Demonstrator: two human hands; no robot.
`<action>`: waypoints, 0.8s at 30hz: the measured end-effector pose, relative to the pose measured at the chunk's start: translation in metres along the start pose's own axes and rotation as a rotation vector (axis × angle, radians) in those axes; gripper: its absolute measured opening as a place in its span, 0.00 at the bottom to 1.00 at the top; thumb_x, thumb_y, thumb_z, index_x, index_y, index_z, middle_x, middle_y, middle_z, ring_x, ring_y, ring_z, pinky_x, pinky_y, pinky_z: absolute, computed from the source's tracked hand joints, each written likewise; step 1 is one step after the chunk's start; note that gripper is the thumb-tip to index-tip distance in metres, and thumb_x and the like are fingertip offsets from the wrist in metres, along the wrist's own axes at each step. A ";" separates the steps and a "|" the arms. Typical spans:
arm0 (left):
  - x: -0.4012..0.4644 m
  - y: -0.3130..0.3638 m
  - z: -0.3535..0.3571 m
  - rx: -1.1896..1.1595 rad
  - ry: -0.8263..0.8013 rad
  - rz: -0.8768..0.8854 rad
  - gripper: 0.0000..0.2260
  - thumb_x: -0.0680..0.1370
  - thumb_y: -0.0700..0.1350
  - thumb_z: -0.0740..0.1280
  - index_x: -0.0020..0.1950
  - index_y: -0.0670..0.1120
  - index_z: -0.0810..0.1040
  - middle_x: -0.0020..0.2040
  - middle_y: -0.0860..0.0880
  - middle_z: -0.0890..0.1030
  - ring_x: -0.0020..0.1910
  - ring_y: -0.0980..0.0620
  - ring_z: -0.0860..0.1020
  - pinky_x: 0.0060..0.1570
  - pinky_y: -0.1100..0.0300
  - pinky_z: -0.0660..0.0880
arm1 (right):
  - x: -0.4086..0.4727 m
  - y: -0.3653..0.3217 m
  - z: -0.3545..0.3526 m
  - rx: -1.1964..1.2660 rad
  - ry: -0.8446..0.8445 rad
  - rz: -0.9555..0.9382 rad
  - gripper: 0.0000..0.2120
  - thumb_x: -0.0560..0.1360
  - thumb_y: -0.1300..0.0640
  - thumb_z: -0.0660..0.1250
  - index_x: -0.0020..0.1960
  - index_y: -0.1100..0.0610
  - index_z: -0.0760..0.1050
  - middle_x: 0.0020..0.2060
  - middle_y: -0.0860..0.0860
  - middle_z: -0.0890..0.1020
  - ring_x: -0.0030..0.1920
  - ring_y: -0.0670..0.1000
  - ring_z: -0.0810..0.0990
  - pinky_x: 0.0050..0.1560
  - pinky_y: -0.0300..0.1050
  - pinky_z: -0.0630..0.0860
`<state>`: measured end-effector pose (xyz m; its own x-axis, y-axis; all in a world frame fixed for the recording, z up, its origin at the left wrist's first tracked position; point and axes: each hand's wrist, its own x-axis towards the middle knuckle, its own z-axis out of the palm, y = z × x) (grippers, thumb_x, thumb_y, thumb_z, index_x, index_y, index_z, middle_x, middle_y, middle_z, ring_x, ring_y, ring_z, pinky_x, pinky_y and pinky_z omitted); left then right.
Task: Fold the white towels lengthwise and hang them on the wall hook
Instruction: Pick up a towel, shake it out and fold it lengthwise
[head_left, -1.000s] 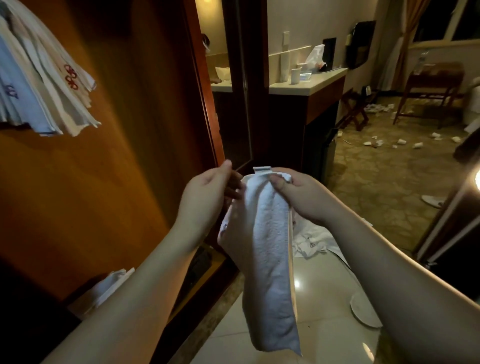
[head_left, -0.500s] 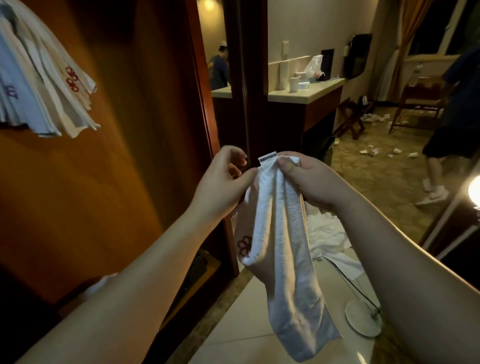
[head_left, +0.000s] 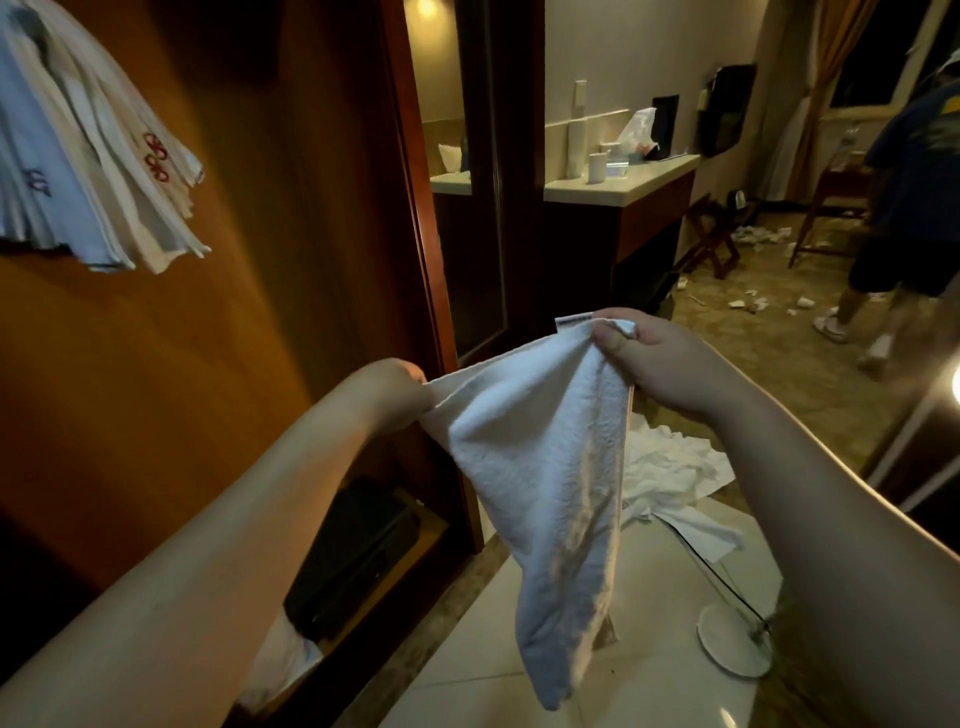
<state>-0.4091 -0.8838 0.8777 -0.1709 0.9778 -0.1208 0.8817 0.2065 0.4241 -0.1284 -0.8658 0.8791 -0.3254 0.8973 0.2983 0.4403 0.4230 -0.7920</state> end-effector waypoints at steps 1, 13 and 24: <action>-0.001 -0.003 -0.006 0.022 -0.022 -0.004 0.04 0.79 0.46 0.67 0.49 0.49 0.81 0.43 0.49 0.80 0.40 0.52 0.76 0.37 0.58 0.73 | -0.001 0.001 0.000 -0.010 -0.010 0.005 0.13 0.73 0.31 0.57 0.50 0.33 0.76 0.46 0.34 0.81 0.46 0.28 0.77 0.47 0.39 0.70; -0.024 -0.016 -0.054 -0.666 -0.141 0.431 0.15 0.77 0.32 0.64 0.47 0.52 0.80 0.57 0.45 0.79 0.35 0.50 0.77 0.29 0.60 0.74 | 0.012 0.003 0.001 0.094 0.076 0.032 0.09 0.79 0.35 0.60 0.48 0.28 0.78 0.47 0.33 0.83 0.47 0.35 0.82 0.49 0.43 0.75; -0.033 -0.004 -0.079 -0.062 0.000 0.420 0.06 0.78 0.60 0.67 0.45 0.63 0.82 0.49 0.59 0.83 0.46 0.60 0.80 0.42 0.59 0.76 | 0.014 -0.019 -0.002 0.150 0.109 0.018 0.10 0.83 0.41 0.59 0.52 0.39 0.79 0.42 0.29 0.82 0.42 0.30 0.80 0.34 0.22 0.70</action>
<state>-0.4414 -0.9143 0.9509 0.1974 0.9775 0.0737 0.8466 -0.2079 0.4899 -0.1391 -0.8612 0.8994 -0.2227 0.9165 0.3323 0.3127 0.3899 -0.8661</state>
